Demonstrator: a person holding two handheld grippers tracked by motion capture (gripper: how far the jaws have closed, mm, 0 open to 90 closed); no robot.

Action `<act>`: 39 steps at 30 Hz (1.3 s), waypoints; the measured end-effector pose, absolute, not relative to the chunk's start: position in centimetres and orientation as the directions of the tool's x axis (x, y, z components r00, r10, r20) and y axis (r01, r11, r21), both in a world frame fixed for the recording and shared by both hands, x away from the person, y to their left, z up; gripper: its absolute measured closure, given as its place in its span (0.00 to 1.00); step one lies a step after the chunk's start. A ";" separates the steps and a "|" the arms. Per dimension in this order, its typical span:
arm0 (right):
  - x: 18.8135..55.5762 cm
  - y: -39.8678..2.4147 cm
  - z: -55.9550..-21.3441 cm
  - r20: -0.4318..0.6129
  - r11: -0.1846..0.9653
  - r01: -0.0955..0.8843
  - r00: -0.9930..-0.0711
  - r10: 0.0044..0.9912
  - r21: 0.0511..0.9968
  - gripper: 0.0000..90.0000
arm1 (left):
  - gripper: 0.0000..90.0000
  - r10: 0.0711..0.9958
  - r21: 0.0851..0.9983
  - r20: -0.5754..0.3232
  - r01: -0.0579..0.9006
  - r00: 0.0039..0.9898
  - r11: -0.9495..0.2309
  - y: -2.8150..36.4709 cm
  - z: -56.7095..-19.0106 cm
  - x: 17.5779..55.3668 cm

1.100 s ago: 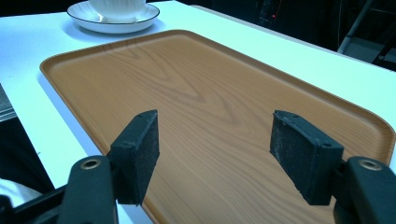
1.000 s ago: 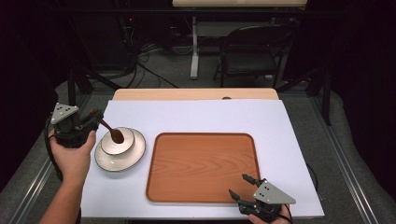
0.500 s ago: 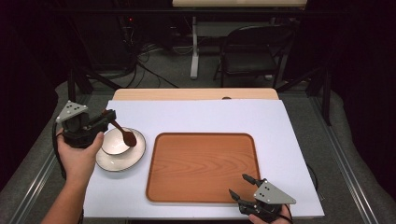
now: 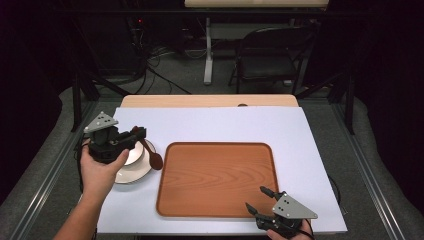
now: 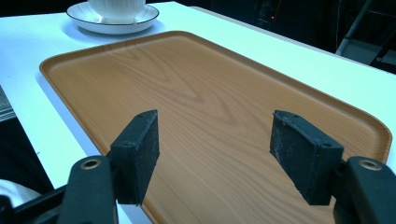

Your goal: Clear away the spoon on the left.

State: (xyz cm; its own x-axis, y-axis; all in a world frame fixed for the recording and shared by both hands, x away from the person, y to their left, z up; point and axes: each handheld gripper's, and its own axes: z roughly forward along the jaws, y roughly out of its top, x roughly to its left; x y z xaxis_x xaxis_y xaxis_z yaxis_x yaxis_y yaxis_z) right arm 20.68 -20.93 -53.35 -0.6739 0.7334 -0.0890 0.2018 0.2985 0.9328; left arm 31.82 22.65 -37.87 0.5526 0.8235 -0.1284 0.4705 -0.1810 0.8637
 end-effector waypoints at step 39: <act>20.7 -20.9 -53.4 -0.088 0.299 0.204 -0.673 0.734 0.932 0.36 | 0.93 0.678 0.762 -0.219 0.557 0.702 -0.331 16.9 -43.5 31.8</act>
State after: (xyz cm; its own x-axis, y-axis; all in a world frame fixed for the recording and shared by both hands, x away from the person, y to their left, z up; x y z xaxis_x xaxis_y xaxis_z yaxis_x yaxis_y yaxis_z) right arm 20.69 -20.92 -53.37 -0.6733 0.7340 -0.0884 0.2036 0.2990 0.9323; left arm 31.77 16.85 -43.48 0.7016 0.6781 -0.2192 0.5575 -0.3306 0.7615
